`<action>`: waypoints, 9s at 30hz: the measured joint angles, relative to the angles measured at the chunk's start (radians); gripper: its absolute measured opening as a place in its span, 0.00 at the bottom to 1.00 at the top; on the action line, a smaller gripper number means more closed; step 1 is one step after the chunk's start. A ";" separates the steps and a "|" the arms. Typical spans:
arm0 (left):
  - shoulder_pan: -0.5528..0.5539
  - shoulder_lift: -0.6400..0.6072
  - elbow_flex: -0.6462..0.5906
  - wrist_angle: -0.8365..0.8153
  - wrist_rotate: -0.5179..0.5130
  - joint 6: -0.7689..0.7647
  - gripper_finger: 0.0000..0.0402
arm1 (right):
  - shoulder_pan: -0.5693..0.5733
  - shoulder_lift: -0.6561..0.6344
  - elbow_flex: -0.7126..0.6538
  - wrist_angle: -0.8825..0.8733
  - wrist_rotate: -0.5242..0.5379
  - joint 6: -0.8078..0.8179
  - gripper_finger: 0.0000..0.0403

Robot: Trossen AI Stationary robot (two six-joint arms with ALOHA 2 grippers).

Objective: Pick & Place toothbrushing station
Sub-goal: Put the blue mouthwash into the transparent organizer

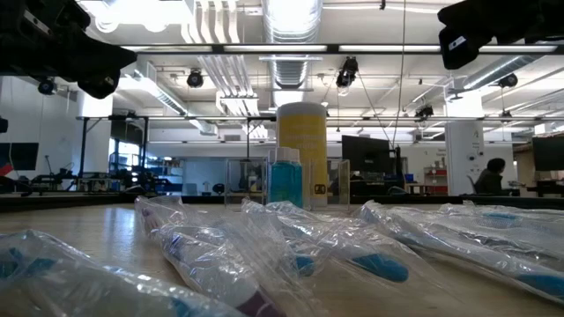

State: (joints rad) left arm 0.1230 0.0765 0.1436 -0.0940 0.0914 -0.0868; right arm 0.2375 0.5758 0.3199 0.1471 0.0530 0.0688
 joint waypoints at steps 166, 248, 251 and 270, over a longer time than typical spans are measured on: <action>0.000 0.003 -0.018 -0.012 0.005 -0.048 0.03 | 0.625 1.216 1.131 -1.269 0.131 1.849 0.22; 0.000 0.005 -0.017 -0.028 -0.147 -0.017 0.06 | -0.354 1.084 1.358 -1.251 -0.026 -0.693 0.22; 0.000 0.005 -0.017 -0.028 -0.147 -0.017 0.06 | -0.354 1.093 1.358 -1.248 -0.026 -0.744 0.22; 0.000 0.006 -0.019 -0.049 -0.146 -0.011 0.06 | -0.349 1.310 1.423 -1.233 0.028 -0.986 0.22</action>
State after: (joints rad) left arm 0.1230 0.0822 0.1249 -0.1433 -0.0547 -0.0975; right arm -0.1119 1.8854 1.7425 -1.0863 0.0814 -0.9171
